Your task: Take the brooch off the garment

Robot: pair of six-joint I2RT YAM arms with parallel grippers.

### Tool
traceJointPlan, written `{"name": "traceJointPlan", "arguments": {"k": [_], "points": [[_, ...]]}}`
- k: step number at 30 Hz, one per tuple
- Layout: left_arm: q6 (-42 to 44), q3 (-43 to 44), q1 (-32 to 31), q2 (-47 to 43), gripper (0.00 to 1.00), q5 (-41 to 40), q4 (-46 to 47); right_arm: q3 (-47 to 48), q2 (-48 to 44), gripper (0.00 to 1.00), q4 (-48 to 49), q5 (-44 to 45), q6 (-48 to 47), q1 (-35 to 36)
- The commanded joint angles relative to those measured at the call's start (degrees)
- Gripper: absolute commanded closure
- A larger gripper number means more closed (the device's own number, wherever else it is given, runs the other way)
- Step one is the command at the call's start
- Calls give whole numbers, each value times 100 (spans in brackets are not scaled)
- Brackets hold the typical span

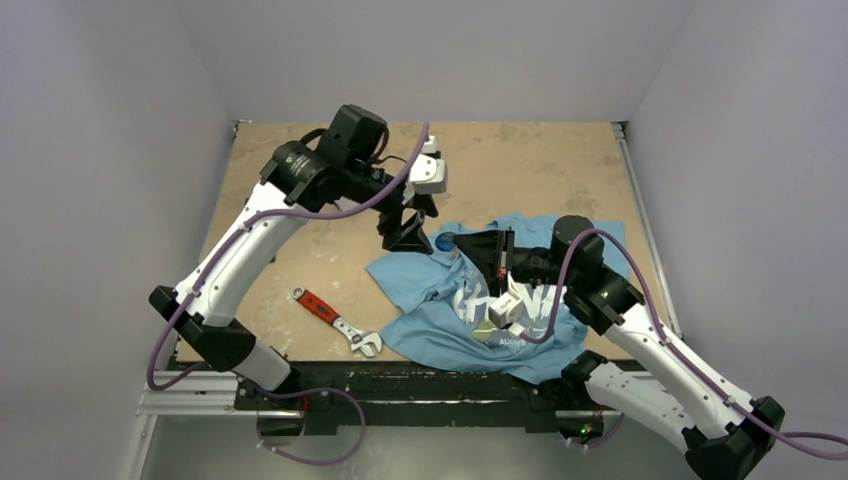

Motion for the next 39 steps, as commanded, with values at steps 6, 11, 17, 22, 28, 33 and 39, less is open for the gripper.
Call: {"name": "traceJointPlan", "arguments": {"k": [6, 11, 17, 22, 28, 33, 39], "points": [[224, 377, -315, 261, 32, -322, -266, 97, -25, 100, 225, 42, -273, 88], [226, 398, -463, 358, 35, -497, -197, 182, 13, 100, 94, 52, -296, 119], [253, 469, -533, 436, 38, -510, -213, 236, 28, 100, -17, 76, -265, 144], [318, 571, -584, 543, 43, -447, -316, 280, 50, 100, -36, 93, -220, 145], [349, 599, -612, 632, 42, -466, -387, 302, 63, 100, -13, 104, -179, 141], [366, 707, -620, 738, 43, -476, -525, 310, 81, 100, 2, 99, -176, 145], [403, 698, -622, 736, 55, -425, -570, 352, 114, 100, -48, 104, -175, 145]]}}
